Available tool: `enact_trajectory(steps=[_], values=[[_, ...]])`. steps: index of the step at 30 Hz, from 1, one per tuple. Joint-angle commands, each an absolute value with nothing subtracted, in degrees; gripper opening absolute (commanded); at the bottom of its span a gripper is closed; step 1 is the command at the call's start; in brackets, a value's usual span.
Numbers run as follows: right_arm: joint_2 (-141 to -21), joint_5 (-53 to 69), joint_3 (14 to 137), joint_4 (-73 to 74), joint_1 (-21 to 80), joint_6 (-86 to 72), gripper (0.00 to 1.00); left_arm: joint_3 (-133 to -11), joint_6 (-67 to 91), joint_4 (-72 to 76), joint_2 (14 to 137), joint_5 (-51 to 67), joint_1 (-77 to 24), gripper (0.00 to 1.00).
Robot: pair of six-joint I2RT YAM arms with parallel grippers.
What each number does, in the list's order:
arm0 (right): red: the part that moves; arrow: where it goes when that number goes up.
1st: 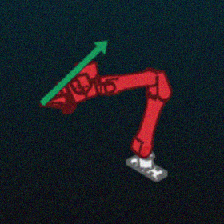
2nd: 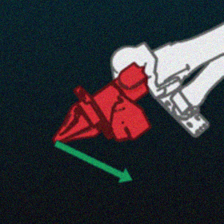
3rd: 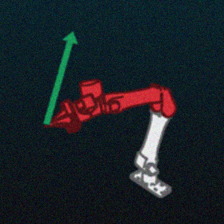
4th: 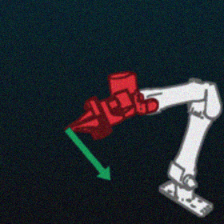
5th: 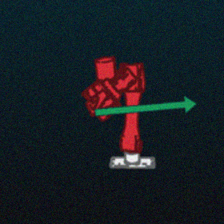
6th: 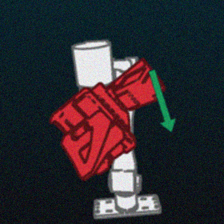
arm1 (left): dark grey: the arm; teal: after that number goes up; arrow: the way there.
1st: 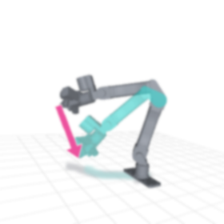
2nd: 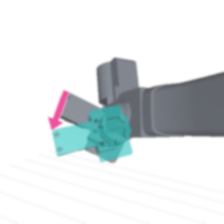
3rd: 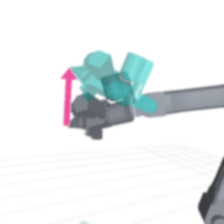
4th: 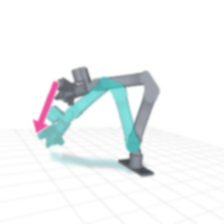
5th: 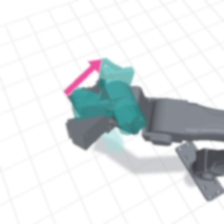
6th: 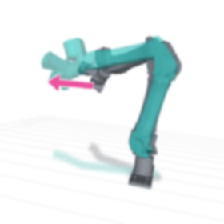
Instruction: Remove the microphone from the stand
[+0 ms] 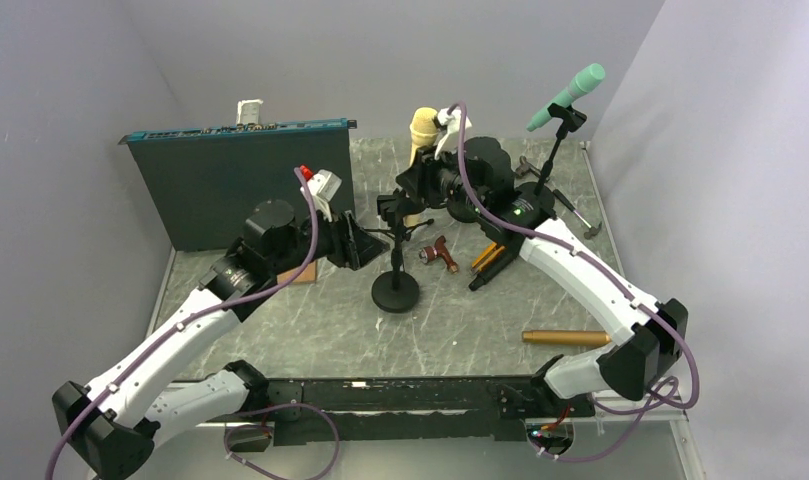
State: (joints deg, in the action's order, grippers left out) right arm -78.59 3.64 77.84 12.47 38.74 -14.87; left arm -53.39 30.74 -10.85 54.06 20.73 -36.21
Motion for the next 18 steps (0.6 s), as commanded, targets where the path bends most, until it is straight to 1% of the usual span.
enact_trajectory(steps=[1,4,7,10,18], values=[[-80.46,9.99,81.26,18.34,37.62,-22.88,0.00,-53.93,28.09,-3.94,53.84,13.49,-36.91,0.68],[-81.24,10.97,82.25,18.73,36.70,-23.04,0.00,-55.35,26.84,-4.08,55.38,12.56,-36.90,0.71],[-81.58,11.67,82.76,18.65,36.05,-22.94,0.00,-57.20,25.74,-2.21,57.71,16.47,-36.88,0.73],[-81.71,12.80,82.97,18.25,35.52,-22.99,0.00,-59.34,23.76,-2.78,60.54,18.23,-36.86,0.73],[-81.60,14.52,82.97,17.82,35.03,-23.03,0.00,-61.64,14.42,-0.49,65.32,18.32,-36.88,0.73]])
